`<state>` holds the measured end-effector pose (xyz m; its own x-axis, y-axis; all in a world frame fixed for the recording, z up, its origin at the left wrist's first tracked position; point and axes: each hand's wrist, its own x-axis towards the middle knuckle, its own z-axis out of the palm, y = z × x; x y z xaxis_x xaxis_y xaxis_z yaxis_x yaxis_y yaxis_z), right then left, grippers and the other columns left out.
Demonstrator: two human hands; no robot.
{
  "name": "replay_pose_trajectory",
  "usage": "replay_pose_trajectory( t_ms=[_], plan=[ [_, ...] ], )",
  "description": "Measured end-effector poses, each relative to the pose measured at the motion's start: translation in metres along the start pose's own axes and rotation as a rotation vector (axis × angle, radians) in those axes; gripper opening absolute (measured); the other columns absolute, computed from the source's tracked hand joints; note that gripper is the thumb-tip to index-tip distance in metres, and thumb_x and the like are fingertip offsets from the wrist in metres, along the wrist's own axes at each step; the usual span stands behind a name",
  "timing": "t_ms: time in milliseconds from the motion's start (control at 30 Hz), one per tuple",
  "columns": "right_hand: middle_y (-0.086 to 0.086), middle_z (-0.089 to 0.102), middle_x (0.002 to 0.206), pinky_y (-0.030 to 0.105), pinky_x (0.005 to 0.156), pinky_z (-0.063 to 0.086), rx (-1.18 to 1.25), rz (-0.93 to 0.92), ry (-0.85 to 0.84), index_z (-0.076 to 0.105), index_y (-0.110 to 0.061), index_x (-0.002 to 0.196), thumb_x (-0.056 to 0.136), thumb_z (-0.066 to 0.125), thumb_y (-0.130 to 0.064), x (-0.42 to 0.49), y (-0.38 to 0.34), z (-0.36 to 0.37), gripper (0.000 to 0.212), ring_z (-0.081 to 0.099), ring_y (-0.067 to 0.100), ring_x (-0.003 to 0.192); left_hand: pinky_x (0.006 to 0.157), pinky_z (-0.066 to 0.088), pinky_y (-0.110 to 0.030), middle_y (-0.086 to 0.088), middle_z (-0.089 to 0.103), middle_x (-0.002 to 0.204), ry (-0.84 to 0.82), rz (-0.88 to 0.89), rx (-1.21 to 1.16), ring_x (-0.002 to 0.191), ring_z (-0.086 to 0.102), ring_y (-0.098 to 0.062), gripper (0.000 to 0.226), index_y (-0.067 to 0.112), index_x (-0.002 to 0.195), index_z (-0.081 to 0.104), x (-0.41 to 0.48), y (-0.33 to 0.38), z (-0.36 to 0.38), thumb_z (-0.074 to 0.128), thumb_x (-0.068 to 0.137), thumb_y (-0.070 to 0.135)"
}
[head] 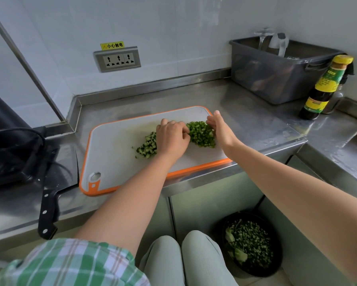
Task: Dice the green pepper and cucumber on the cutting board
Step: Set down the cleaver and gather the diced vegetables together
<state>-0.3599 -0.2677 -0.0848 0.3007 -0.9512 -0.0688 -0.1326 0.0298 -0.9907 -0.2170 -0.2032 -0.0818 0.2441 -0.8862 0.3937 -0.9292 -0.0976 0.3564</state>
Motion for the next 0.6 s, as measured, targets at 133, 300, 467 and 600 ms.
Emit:
replay_pose_trajectory(
  t_ms=[133,300,467,600],
  plan=[
    [0.005,0.052,0.137,0.03,0.108,0.031,0.004,-0.077,0.019,0.046,-0.012,0.139,0.104,0.019,-0.043,0.003,-0.01,0.0,0.054,0.047,0.016,0.126,0.083,0.037,-0.034,0.003,0.069,0.092,0.009,0.0,-0.011,0.1,0.049,-0.026,0.017,0.025,0.093,0.072,0.002,-0.002,-0.001,0.058,0.084,0.02],
    [0.003,0.052,0.135,0.037,0.111,0.031,-0.03,-0.056,0.075,0.053,-0.019,0.124,0.101,0.021,-0.051,0.019,-0.01,-0.014,0.051,0.047,0.017,0.125,0.079,0.037,-0.033,0.003,0.069,0.088,0.023,0.008,-0.038,0.098,0.05,-0.026,0.017,0.024,0.088,0.072,0.009,-0.003,-0.001,0.058,0.084,0.018],
    [0.0,0.044,0.146,0.038,0.115,0.025,-0.102,0.0,0.05,0.041,-0.016,0.143,0.096,0.019,-0.06,0.017,0.004,-0.002,0.069,0.039,0.017,0.135,0.08,0.041,-0.033,0.004,0.07,0.088,0.027,0.023,-0.054,0.097,0.051,-0.026,0.017,0.023,0.088,0.073,0.014,-0.004,0.002,0.058,0.084,0.016],
    [0.002,0.046,0.144,0.031,0.112,0.026,-0.055,-0.058,0.008,0.043,-0.015,0.142,0.101,0.018,-0.052,0.018,-0.001,0.004,0.06,0.041,0.014,0.132,0.081,0.042,-0.035,0.004,0.071,0.09,0.028,0.024,-0.063,0.097,0.051,-0.026,0.017,0.023,0.089,0.073,0.017,-0.005,0.003,0.058,0.084,0.017]
  ],
)
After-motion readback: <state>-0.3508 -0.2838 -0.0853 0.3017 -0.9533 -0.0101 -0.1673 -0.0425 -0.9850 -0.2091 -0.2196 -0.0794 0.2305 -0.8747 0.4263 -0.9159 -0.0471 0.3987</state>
